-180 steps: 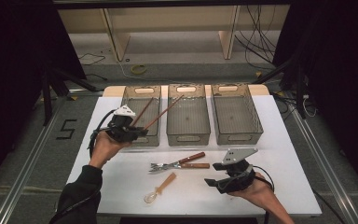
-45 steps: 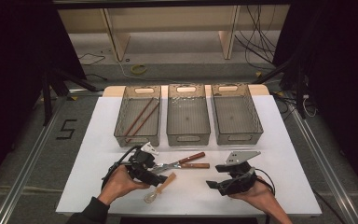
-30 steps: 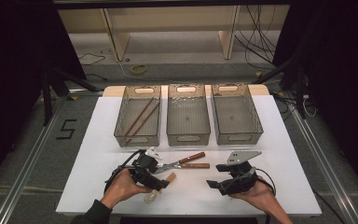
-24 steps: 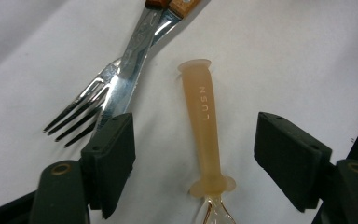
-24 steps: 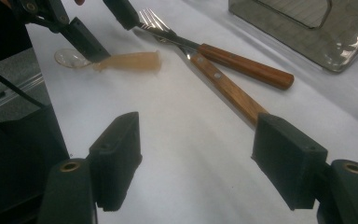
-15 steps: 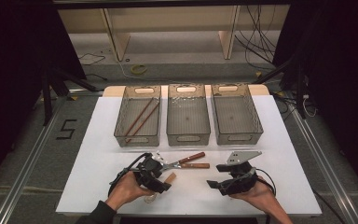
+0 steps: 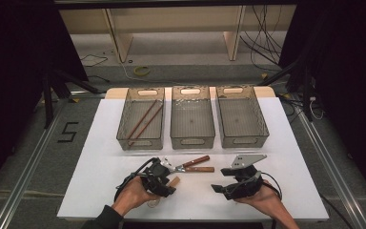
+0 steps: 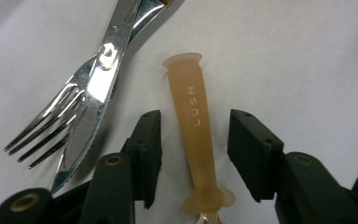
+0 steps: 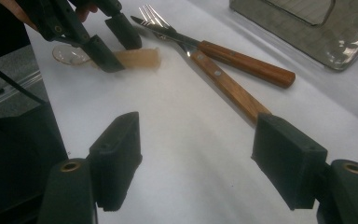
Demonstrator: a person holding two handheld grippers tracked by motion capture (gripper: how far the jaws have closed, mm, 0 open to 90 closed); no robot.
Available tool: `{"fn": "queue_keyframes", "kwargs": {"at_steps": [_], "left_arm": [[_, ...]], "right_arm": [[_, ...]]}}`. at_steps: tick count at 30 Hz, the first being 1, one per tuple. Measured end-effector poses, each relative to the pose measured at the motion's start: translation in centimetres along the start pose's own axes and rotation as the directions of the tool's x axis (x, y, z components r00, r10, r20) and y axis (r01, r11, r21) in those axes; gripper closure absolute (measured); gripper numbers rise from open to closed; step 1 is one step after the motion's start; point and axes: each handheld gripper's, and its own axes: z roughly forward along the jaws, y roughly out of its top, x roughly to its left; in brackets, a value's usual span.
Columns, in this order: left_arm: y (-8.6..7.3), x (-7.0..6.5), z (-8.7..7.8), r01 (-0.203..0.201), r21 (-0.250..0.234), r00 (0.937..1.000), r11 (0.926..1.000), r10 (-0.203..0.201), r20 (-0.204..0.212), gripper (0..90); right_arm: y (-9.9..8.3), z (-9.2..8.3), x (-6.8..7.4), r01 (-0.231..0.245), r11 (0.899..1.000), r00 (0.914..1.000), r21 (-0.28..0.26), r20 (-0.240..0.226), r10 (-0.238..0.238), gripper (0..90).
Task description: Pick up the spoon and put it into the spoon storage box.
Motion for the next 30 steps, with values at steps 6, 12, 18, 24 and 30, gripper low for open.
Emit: {"fn": "queue_keyframes", "kwargs": {"at_steps": [6, 12, 18, 24, 30], "left_arm": [[-0.1, 0.1, 0.0, -0.031, 0.000, 0.9992, 0.9995, 0.031, -0.024, 64.5], [-0.1, -0.5, 0.1, -0.056, 0.004, 0.9972, 0.9984, 0.056, -0.049, 70.0], [-0.1, -0.4, 0.0, -0.068, -0.001, 0.9970, 0.9977, 0.068, -0.038, 74.5], [-0.2, 0.0, -0.4, -0.072, -0.033, 0.9971, 0.9969, 0.071, -0.029, 75.2], [-0.3, 1.1, -1.3, -0.044, -0.074, 0.9990, 0.9963, 0.043, -0.013, 75.2]], "right_arm": [[0.0, -0.1, 0.0, 0.002, 1.000, 1.0000, 0.002, 0.003, -0.002, 33.0], [0.0, -0.1, 0.0, 0.002, 1.000, 1.0000, 0.004, 0.007, -0.002, 33.2], [0.1, -0.2, 0.0, 0.002, 1.000, 0.9999, 0.000, 0.010, -0.002, 33.4], [0.0, -0.1, 0.1, 0.001, 1.000, 1.0000, 0.002, 0.007, -0.001, 33.4], [0.0, 0.0, 0.1, 0.001, 1.000, 1.0000, 0.001, 0.008, -0.001, 33.4]]}}
